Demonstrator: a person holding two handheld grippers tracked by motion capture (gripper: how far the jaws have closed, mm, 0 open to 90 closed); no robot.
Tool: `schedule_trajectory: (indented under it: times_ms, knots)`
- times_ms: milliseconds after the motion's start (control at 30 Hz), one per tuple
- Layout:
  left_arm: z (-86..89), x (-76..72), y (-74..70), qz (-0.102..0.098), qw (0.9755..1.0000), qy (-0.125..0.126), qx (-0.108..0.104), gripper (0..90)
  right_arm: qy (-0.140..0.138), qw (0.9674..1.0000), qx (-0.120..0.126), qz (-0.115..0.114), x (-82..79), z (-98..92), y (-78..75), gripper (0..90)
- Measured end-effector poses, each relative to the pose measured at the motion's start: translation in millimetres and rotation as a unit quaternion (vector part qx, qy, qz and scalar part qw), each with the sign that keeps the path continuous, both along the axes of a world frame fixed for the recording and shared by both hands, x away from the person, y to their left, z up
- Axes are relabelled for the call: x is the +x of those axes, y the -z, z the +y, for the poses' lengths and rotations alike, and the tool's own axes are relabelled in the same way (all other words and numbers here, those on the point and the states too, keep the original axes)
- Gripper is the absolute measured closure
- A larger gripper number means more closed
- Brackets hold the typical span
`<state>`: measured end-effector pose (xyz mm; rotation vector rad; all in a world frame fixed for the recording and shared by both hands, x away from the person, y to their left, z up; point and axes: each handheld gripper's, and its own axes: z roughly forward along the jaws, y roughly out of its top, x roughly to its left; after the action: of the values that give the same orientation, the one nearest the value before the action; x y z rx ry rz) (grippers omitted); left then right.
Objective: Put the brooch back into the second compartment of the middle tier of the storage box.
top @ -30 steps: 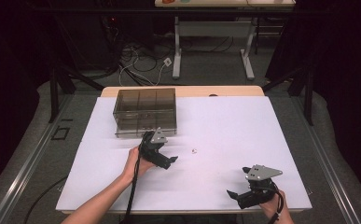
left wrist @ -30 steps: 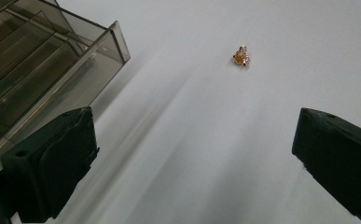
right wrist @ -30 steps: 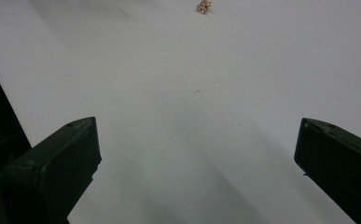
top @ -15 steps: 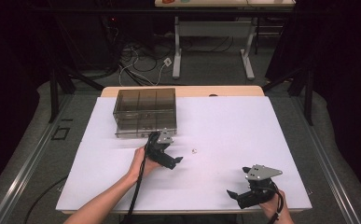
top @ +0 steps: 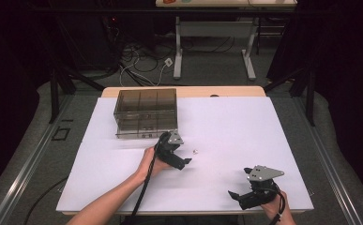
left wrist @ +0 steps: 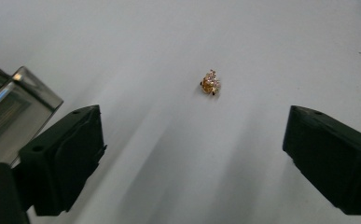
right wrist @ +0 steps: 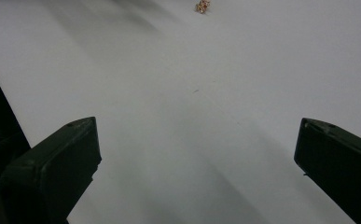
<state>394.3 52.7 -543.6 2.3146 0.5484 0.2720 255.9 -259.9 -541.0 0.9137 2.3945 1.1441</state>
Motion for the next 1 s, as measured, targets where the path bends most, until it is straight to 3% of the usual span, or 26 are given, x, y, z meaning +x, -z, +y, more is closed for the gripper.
schedule_trajectory:
  times_ms: [267,500,833,1000]
  knots:
    - [-9.0,8.4,5.2,0.015,0.9999,0.003,-0.007,24.4,0.001,1.0,0.001,-0.001,0.3,-0.5,0.3,0.0]
    - [-18.3,11.5,10.4,0.009,0.9999,0.012,0.001,36.8,0.0,1.0,-0.001,0.0,0.3,-0.4,0.3,0.0]
    - [-26.1,15.0,13.7,0.018,0.9994,0.026,-0.015,54.7,0.001,1.0,0.0,0.002,0.1,-0.2,0.5,0.0]
    - [-30.4,15.1,15.3,0.019,0.9991,0.035,-0.011,62.1,0.001,1.0,0.001,0.002,0.2,-0.3,0.5,0.0]
